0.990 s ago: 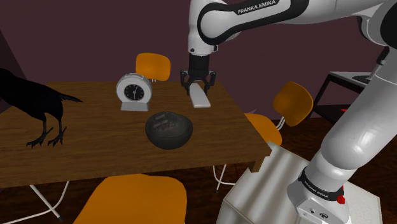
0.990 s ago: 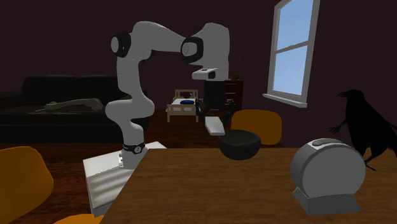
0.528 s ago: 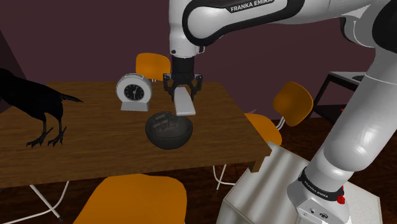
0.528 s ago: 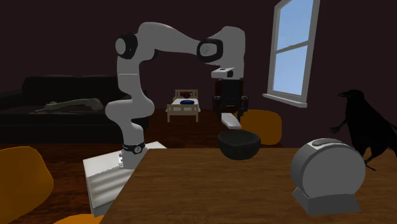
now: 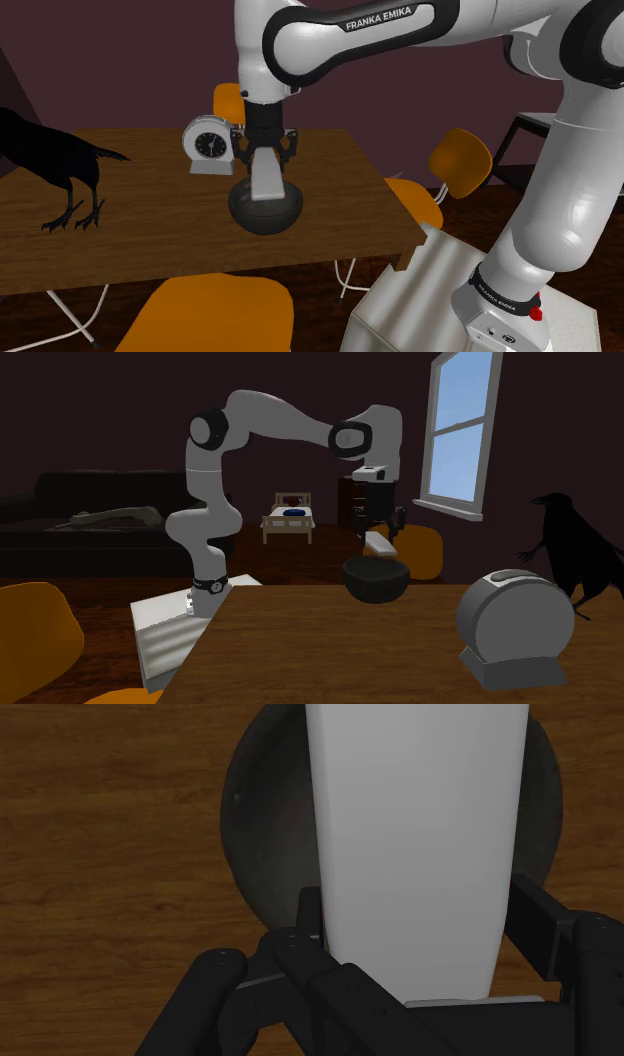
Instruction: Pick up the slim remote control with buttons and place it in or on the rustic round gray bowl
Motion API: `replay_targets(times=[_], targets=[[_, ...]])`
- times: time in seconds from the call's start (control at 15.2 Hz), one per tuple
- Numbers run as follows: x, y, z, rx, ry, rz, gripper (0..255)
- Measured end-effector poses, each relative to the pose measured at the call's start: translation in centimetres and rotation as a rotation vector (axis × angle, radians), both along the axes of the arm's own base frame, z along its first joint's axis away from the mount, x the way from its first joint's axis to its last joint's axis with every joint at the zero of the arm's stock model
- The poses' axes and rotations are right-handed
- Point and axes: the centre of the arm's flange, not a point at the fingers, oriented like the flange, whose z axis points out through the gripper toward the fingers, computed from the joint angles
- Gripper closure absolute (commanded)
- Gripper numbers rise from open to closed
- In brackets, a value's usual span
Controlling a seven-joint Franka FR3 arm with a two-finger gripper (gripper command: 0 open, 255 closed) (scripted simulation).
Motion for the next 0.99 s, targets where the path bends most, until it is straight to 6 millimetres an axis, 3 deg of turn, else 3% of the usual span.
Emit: replay_targets(times=[0.66,0.99], targets=[[0.1,0.2,-5.2,0.000,0.000,0.000,255],[0.0,0.2,-5.6,0.001,-0.002,0.000,255]])
